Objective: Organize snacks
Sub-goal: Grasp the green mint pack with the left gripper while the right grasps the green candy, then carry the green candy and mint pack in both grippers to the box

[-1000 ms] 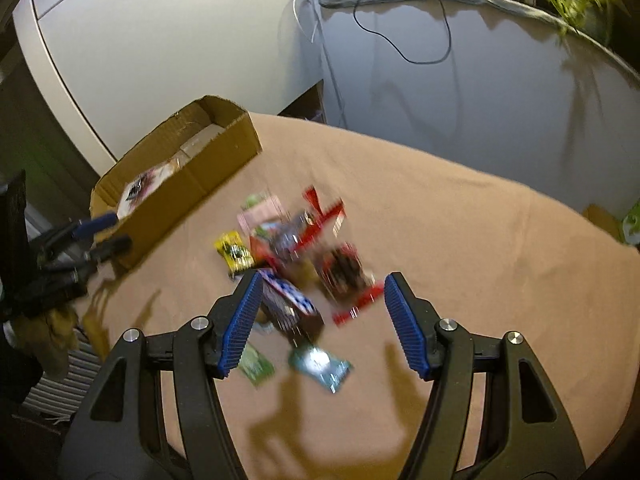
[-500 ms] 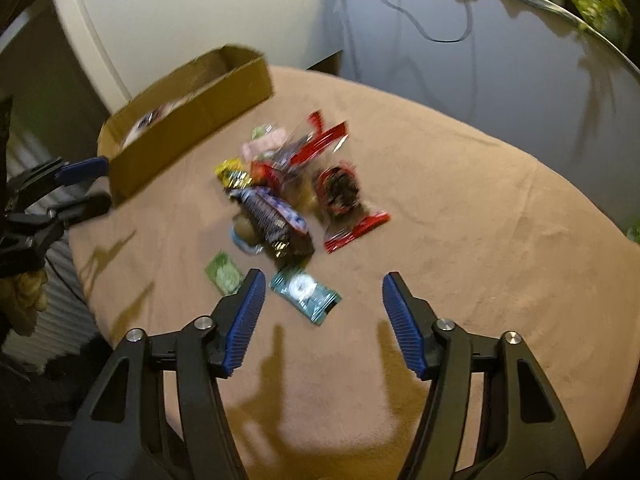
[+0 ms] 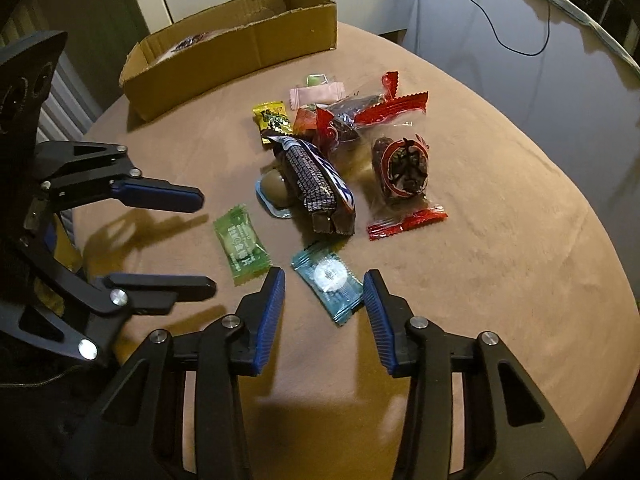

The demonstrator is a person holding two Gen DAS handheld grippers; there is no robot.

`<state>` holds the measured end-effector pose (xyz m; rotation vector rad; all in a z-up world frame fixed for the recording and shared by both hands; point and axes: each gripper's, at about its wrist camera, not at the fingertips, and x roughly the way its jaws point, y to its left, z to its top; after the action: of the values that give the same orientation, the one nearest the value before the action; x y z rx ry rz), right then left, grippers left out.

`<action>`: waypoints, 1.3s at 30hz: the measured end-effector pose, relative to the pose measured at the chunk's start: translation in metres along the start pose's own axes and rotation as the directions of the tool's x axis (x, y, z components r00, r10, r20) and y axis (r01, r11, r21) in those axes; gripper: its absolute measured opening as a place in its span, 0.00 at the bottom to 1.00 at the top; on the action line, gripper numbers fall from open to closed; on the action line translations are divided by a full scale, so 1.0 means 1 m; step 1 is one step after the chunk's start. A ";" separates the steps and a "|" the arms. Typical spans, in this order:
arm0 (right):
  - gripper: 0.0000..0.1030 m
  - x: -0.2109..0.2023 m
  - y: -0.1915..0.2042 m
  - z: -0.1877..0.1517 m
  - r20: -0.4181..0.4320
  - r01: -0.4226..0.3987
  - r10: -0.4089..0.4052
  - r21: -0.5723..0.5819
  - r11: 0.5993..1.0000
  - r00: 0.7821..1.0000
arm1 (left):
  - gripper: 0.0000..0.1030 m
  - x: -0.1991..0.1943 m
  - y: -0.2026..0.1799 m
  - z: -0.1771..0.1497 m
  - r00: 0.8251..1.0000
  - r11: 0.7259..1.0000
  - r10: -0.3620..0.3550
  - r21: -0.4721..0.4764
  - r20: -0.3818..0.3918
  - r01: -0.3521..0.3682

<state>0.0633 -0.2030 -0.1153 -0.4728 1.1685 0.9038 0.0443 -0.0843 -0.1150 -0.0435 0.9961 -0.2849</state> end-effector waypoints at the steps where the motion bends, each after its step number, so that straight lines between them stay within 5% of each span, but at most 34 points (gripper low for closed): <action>1: 0.41 0.001 -0.002 0.000 -0.004 -0.004 0.004 -0.004 1.000 1.000 | 0.52 0.002 0.000 0.000 1.000 1.000 0.001 0.001 -0.003 -0.001; 12: 0.38 0.009 -0.010 -0.001 -0.023 -0.025 0.024 -0.027 0.999 0.999 | 0.51 0.021 -0.009 0.009 0.999 0.999 0.039 0.036 -0.006 -0.039; 18: 0.17 0.008 -0.015 -0.002 -0.017 -0.030 0.030 -0.003 1.000 0.999 | 0.35 0.021 -0.010 0.008 0.998 0.997 0.063 0.052 0.013 -0.063; 23: 0.08 0.010 -0.014 -0.001 -0.012 -0.023 0.023 0.009 1.000 1.000 | 0.24 0.019 -0.005 0.005 0.998 0.998 0.058 0.031 0.028 -0.059; 25: 0.07 0.009 -0.013 0.000 -0.009 -0.016 0.017 0.015 1.000 1.000 | 0.13 0.016 0.001 0.002 0.998 0.998 0.051 0.021 0.030 -0.051; 39: 0.03 -0.001 -0.011 -0.006 0.048 -0.036 0.031 0.111 0.993 0.998 | 0.06 0.001 0.021 -0.013 0.997 0.997 0.003 -0.075 0.072 0.002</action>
<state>0.0685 -0.2142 -0.1179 -0.3405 1.1812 0.8683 0.0386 -0.0632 -0.1265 -0.1206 0.9346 -0.2438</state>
